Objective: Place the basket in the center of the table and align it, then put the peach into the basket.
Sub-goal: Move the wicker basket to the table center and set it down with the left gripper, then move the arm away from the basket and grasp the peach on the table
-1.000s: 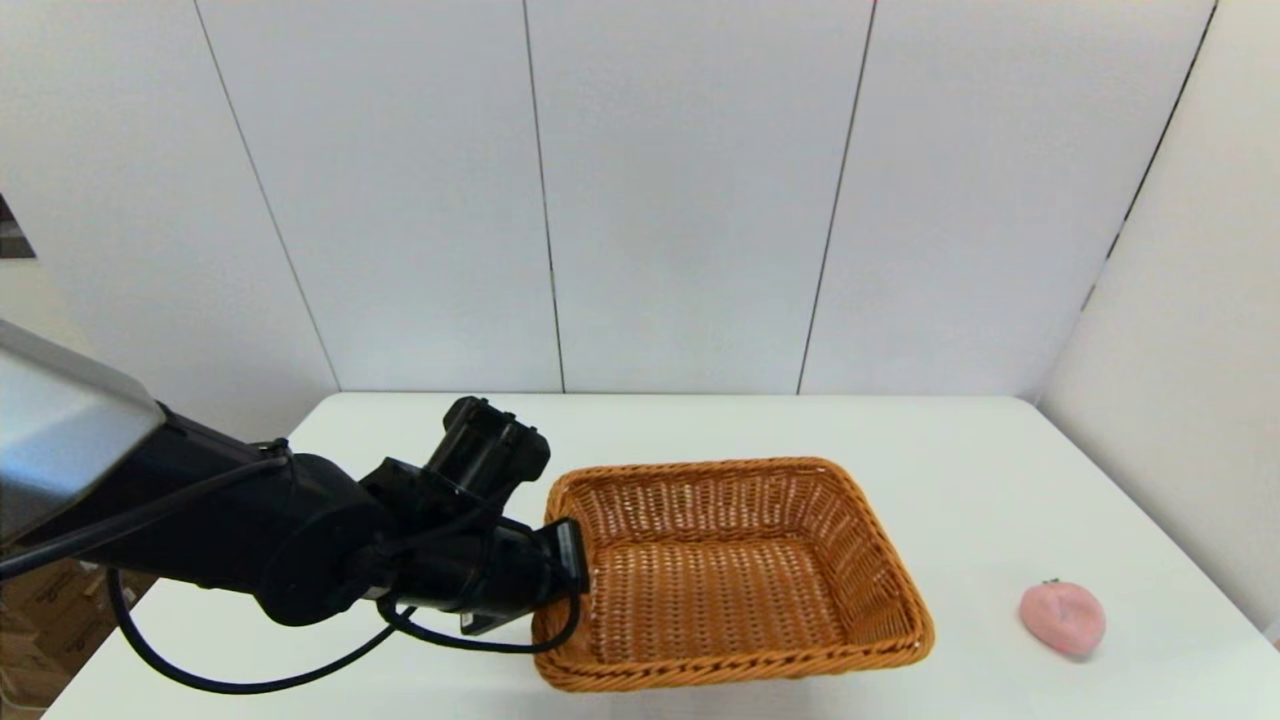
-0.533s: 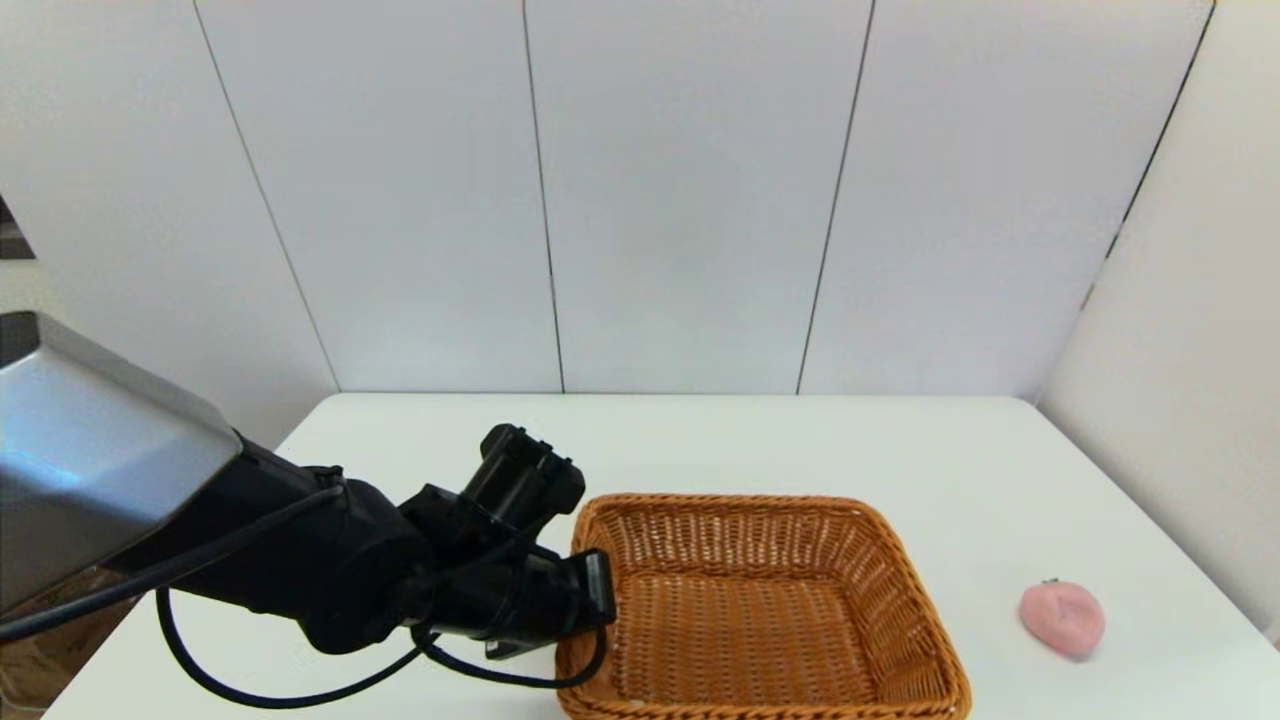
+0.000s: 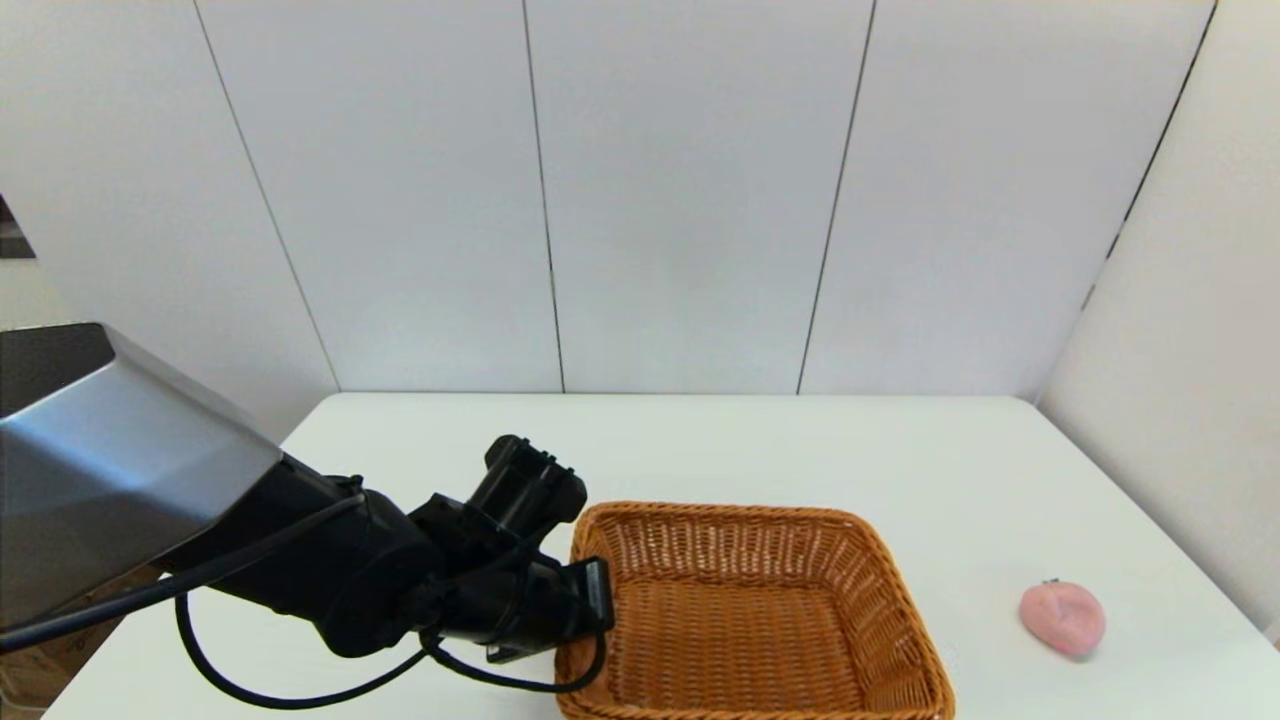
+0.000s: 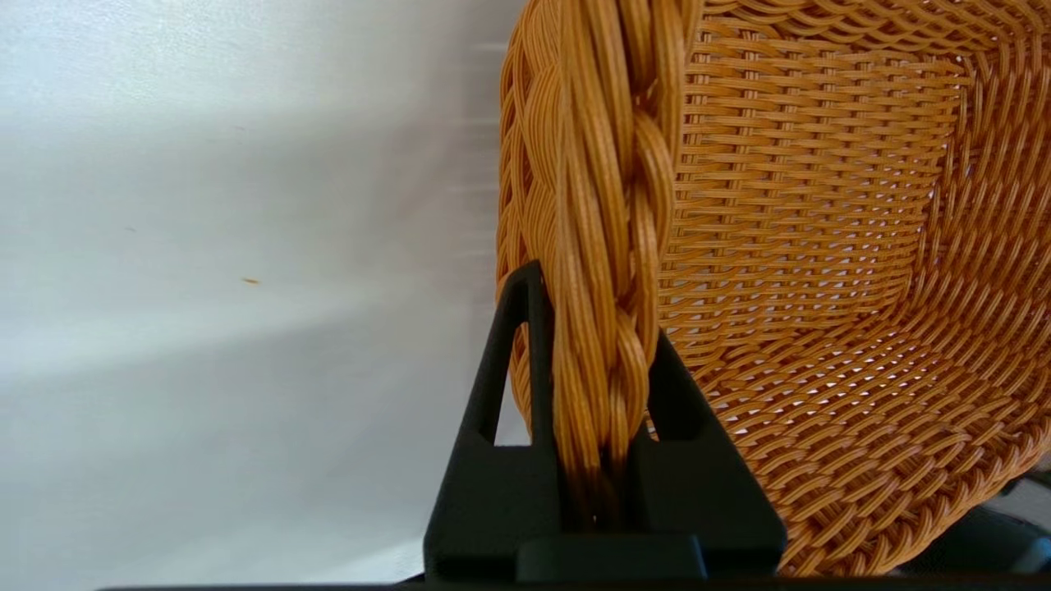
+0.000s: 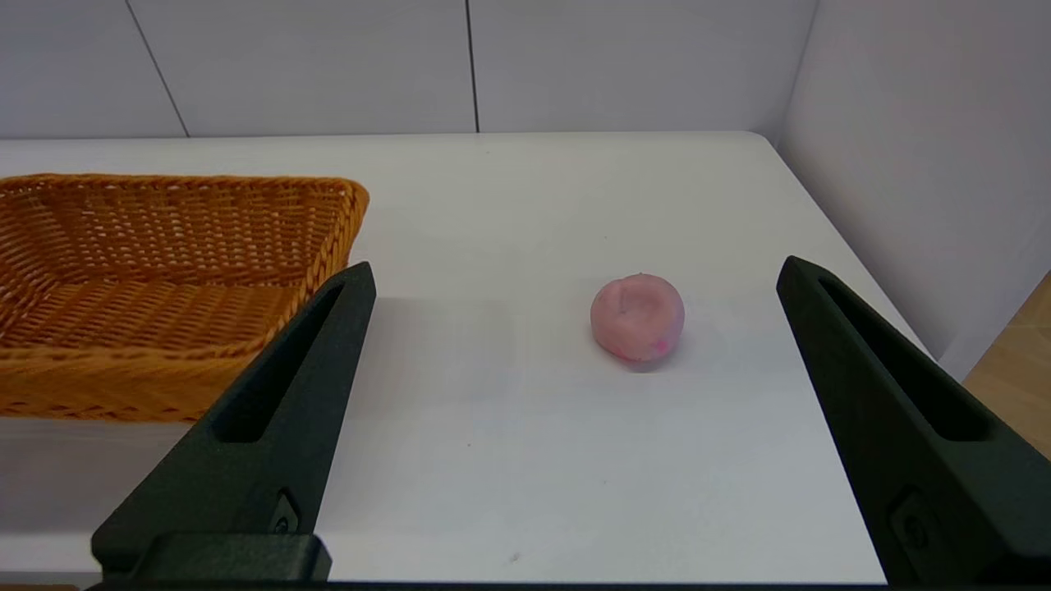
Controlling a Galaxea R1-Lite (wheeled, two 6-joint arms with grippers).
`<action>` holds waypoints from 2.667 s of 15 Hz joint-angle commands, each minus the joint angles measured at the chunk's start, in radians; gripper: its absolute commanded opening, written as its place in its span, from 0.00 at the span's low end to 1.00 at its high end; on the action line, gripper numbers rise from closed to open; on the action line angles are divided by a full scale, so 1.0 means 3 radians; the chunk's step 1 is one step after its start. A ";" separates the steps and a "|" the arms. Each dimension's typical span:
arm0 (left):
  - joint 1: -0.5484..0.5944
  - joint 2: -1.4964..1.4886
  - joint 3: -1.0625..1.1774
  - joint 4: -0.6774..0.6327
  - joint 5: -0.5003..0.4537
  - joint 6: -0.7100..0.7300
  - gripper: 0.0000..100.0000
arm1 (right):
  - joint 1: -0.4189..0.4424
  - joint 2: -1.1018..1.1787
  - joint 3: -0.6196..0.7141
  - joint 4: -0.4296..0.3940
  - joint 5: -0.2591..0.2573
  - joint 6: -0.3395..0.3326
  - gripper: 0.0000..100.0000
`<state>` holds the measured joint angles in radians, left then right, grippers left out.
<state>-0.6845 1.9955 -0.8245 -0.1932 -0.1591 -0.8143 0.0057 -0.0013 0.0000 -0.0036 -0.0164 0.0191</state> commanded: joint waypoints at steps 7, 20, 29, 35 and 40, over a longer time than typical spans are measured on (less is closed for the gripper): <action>0.0021 0.0057 0.0100 -0.0169 -0.0006 0.0071 0.00 | 0.0001 0.0004 0.0000 -0.0003 -0.0002 0.0003 1.00; 0.0027 0.0098 0.0094 -0.0179 0.0009 0.0019 0.00 | 0.0001 0.0004 0.0000 0.0002 -0.0002 -0.0002 1.00; 0.0027 0.0149 0.0089 -0.0276 0.0050 -0.0067 1.00 | 0.0001 0.0004 0.0000 0.0002 -0.0002 0.0003 1.00; 0.0374 -0.0884 0.0069 -0.0220 0.0116 0.0101 1.00 | 0.0001 0.0004 0.0000 0.0002 -0.0002 0.0003 1.00; 0.0783 -0.2822 0.0002 0.0322 0.0121 0.1027 1.00 | 0.0001 0.0004 0.0000 0.0002 -0.0002 -0.0002 1.00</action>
<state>-0.5379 1.5823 -0.8104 -0.1879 -0.1221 -0.6826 0.0057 -0.0013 0.0000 -0.0032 -0.0164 0.0187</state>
